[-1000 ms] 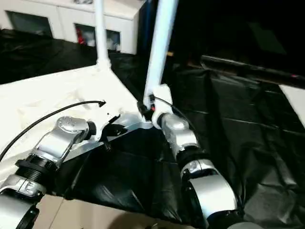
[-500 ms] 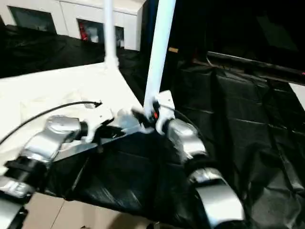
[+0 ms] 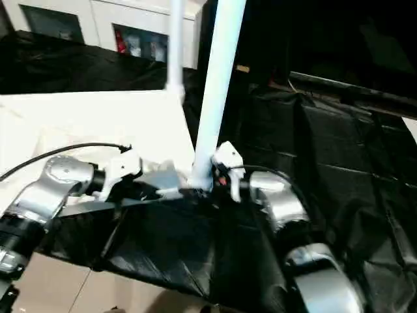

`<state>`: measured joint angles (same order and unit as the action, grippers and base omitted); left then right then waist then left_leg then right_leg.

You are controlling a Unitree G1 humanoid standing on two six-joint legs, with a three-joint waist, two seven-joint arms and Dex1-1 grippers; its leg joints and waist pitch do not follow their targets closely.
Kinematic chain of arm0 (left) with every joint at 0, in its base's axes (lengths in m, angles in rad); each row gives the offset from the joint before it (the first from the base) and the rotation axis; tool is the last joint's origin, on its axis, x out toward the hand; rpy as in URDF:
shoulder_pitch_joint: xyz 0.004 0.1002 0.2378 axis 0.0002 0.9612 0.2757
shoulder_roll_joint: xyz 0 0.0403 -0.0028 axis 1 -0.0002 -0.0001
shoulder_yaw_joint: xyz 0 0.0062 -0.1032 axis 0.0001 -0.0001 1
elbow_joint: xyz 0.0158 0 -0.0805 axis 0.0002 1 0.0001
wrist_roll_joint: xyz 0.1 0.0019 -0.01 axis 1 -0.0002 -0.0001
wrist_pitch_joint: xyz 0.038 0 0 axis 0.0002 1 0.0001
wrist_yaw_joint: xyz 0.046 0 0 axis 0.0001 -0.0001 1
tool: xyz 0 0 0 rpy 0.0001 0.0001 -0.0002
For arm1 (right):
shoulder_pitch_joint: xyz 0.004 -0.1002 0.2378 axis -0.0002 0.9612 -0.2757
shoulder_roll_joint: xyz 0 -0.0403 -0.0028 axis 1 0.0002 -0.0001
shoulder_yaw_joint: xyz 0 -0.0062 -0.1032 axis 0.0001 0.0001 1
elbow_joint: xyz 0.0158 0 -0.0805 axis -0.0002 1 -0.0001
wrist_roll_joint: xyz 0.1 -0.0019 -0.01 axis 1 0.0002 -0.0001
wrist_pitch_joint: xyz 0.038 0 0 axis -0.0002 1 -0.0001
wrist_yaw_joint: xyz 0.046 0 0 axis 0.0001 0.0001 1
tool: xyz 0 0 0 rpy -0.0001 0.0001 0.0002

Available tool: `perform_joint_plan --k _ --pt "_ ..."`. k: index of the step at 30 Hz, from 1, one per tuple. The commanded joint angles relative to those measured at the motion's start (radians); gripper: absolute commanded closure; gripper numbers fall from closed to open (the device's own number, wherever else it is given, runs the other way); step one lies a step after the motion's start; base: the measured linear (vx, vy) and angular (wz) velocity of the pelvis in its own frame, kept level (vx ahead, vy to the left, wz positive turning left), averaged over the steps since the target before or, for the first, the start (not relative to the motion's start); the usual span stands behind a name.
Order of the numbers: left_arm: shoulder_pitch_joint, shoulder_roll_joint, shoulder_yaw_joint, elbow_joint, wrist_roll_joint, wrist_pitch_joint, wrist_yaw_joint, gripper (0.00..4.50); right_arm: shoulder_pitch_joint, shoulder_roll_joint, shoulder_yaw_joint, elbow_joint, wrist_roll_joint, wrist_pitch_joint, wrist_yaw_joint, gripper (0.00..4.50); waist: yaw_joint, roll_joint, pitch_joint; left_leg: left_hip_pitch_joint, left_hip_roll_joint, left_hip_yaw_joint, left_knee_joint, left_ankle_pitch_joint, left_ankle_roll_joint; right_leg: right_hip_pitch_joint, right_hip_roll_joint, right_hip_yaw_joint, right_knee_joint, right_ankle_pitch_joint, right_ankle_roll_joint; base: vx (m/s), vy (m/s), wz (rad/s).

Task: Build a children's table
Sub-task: Rotate leg to tighten

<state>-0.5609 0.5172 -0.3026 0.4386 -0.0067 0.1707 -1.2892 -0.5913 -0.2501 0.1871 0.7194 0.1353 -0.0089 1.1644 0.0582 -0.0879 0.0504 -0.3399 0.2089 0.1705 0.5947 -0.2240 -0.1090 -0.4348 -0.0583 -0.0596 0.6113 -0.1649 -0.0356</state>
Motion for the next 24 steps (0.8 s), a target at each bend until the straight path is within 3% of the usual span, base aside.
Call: perform_joint_plan --k 1,12,14,17,18,20,22,24 --pt "-0.003 -0.009 -0.035 -0.041 -0.023 -0.022 -0.054 4.50 0.010 -0.005 0.031 -0.028 -0.003 0.024 0.038 0.83 -0.003 0.016 -0.062 -0.003 0.023 0.006 -0.068 -0.061 0.060 0.075 -0.072 0.050 -0.050 -0.099 -0.250 0.000 0.000 0.00" --pt "-0.003 -0.002 -0.021 -0.025 -0.039 -0.007 -0.086 4.50 0.056 0.007 0.035 -0.084 0.008 0.085 0.032 1.65 0.003 0.019 -0.062 -0.004 0.022 0.004 -0.069 -0.070 0.041 0.077 -0.072 0.049 -0.051 -0.118 -0.238 0.000 0.000 0.00" --pt "-0.004 -0.025 -0.005 -0.025 -0.038 0.029 -0.039 4.50 0.065 0.048 -0.001 -0.062 0.008 0.109 -0.082 1.68 0.002 0.021 -0.060 -0.002 0.022 0.004 -0.071 -0.080 0.029 0.075 -0.072 0.049 -0.053 -0.138 -0.232 0.000 0.000 0.00" --pt "-0.019 -0.058 0.000 0.008 0.005 0.059 0.068 4.50 0.058 0.092 -0.027 -0.007 -0.030 0.099 -0.257 1.74 -0.003 0.019 -0.056 -0.003 0.020 0.001 -0.075 -0.126 -0.007 0.075 -0.074 0.048 -0.065 -0.252 -0.197 0.000 0.000 0.00" --pt "-0.024 -0.071 0.003 0.017 0.011 0.077 0.097 4.50 0.052 0.107 -0.036 0.012 -0.038 0.105 -0.310 1.74 -0.004 0.016 -0.055 -0.002 0.018 0.001 -0.075 -0.137 -0.009 0.075 -0.073 0.048 -0.070 -0.281 -0.184 0.000 0.000 0.00" --pt "-0.042 -0.130 0.013 0.050 0.026 0.113 0.196 4.50 0.034 0.161 -0.069 0.061 -0.044 0.127 -0.459 1.75 -0.009 0.018 -0.052 0.005 0.017 0.000 -0.077 -0.169 -0.016 0.066 -0.073 0.048 -0.080 -0.362 -0.158 0.000 0.000 0.00" --pt "-0.052 -0.176 0.019 0.069 0.034 0.137 0.263 4.50 0.015 0.202 -0.090 0.104 -0.047 0.135 -0.567 1.75 -0.013 0.017 -0.051 0.006 0.018 -0.004 -0.079 -0.194 -0.021 0.067 -0.076 0.046 -0.085 -0.419 -0.140 0.000 0.000 0.00" --pt "-0.061 -0.214 0.025 0.083 0.039 0.156 0.317 4.50 -0.004 0.233 -0.102 0.140 -0.048 0.130 -0.641 1.75 -0.016 0.018 -0.049 0.007 0.018 -0.005 -0.080 -0.209 -0.019 0.064 -0.076 0.046 -0.090 -0.440 -0.132 0.000 0.000 0.00"
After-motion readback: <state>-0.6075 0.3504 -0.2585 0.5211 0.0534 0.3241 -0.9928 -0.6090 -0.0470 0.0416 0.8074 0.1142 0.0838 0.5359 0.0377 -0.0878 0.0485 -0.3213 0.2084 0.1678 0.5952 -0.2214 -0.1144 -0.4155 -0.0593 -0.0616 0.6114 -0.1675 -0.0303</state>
